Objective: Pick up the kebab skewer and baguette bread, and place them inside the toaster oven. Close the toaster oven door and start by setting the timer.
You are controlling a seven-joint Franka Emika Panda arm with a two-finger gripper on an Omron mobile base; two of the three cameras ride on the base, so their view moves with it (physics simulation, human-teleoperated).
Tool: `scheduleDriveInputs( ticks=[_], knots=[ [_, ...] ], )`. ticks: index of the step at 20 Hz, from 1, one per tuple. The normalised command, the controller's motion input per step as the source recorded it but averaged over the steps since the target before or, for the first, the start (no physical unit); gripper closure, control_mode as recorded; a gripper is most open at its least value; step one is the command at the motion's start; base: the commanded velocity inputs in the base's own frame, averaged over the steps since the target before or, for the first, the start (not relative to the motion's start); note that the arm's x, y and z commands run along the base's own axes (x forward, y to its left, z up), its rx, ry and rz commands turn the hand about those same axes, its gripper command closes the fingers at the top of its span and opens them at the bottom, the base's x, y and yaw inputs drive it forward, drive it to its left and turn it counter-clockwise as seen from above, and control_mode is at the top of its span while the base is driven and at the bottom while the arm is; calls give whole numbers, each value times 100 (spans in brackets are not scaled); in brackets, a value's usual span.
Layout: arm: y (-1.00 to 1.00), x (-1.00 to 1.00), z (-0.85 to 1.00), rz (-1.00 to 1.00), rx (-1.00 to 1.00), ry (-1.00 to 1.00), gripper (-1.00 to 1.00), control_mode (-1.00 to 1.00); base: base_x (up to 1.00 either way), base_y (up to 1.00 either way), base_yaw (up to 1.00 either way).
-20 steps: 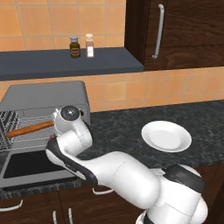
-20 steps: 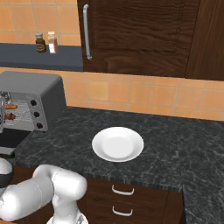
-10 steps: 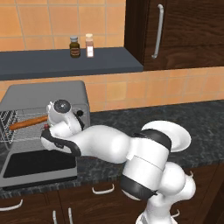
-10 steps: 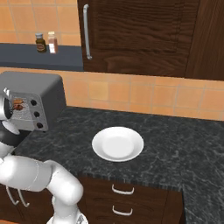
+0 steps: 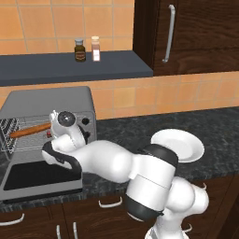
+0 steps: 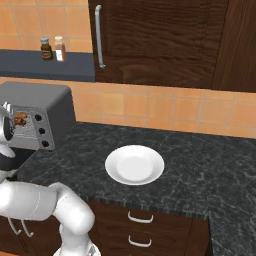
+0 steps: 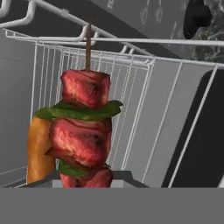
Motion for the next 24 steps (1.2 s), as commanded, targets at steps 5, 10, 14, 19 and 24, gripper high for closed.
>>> scheduleDriveInputs(
  ticks=[5,10,14,19,24],
  knots=[
    [0,-26,32,0,0,0,-100,-100,0,0,0],
    [0,-45,33,0,0,0,-100,-100,0,0,0],
    [14,-96,17,9,-13,4,-100,-100,0,0,0],
    [76,-66,-27,29,-31,-10,-100,-100,0,0,0],
    [2,-5,-2,13,-27,-15,-100,-100,0,0,0]
  ],
)
